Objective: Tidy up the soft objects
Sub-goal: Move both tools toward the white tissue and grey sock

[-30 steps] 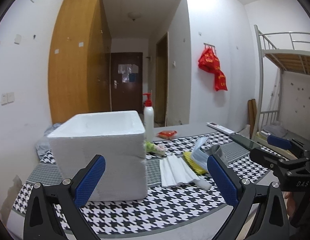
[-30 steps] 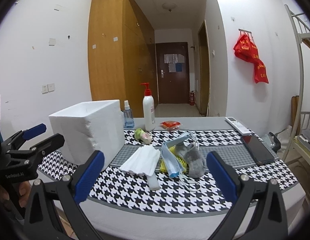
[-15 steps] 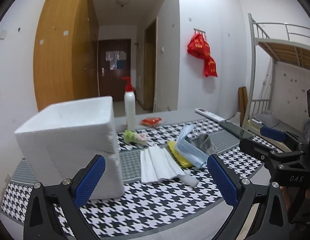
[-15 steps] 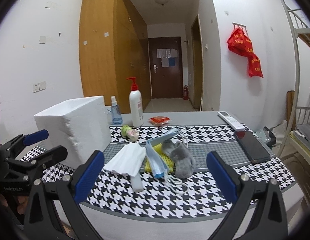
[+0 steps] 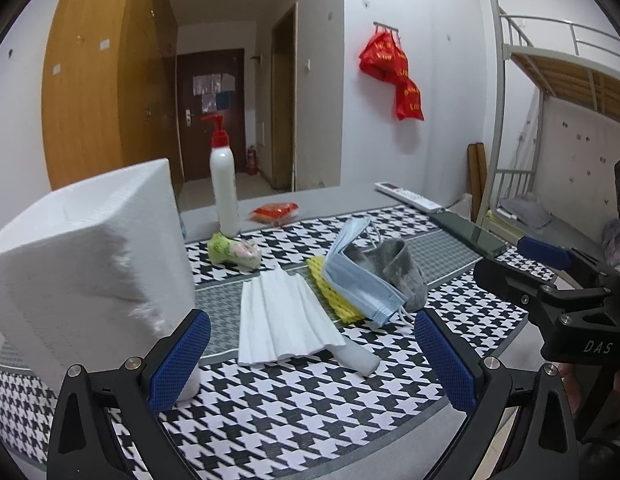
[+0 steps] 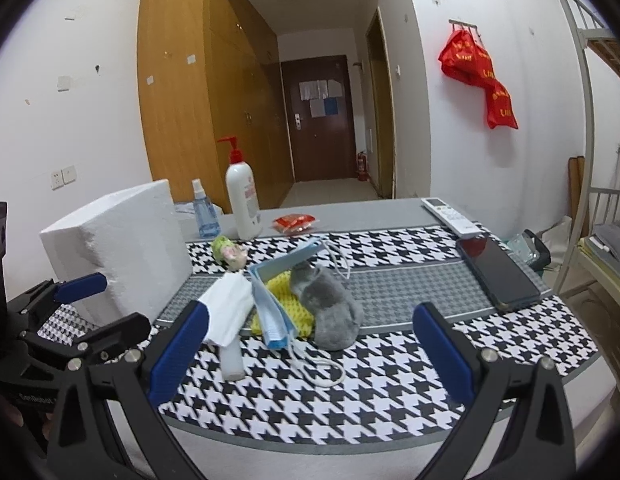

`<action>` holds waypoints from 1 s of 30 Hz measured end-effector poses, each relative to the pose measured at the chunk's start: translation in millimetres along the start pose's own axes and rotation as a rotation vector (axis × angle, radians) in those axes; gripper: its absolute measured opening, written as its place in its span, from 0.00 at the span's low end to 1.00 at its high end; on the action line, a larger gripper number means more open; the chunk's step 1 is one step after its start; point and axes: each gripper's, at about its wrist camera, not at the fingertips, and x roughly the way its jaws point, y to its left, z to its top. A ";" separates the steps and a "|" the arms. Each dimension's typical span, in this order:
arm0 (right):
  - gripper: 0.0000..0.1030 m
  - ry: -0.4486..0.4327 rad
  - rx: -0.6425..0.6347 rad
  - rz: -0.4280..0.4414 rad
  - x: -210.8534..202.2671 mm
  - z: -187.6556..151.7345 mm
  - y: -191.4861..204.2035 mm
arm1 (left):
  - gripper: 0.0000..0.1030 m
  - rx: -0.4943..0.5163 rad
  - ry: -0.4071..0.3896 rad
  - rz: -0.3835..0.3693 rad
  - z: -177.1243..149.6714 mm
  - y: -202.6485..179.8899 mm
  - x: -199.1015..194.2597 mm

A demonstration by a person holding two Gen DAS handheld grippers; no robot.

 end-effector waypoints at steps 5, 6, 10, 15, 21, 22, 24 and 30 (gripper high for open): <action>1.00 0.016 0.008 0.001 12.3 0.8 -6.6 | 0.99 -0.004 0.045 0.014 1.2 0.1 19.4; 1.00 0.021 0.009 0.001 14.7 0.6 -8.0 | 0.99 -0.003 0.052 0.021 1.2 -0.1 22.8; 1.00 0.049 0.012 0.004 25.5 0.6 -13.7 | 0.99 -0.014 0.087 0.042 2.3 2.0 39.8; 1.00 0.084 0.012 0.010 39.9 1.4 -17.1 | 0.97 -0.024 0.134 0.065 3.0 3.7 55.2; 1.00 0.122 0.004 0.020 53.8 1.2 -19.7 | 0.88 -0.039 0.201 0.099 2.4 6.6 73.8; 1.00 0.127 0.007 0.020 55.3 1.3 -20.9 | 0.86 -0.035 0.211 0.119 1.9 7.0 77.3; 1.00 0.139 0.010 0.027 58.7 1.3 -22.4 | 0.82 -0.032 0.226 0.123 1.9 8.1 81.3; 1.00 0.175 -0.008 0.032 68.3 2.7 -20.3 | 0.70 -0.037 0.265 0.114 2.2 10.7 92.8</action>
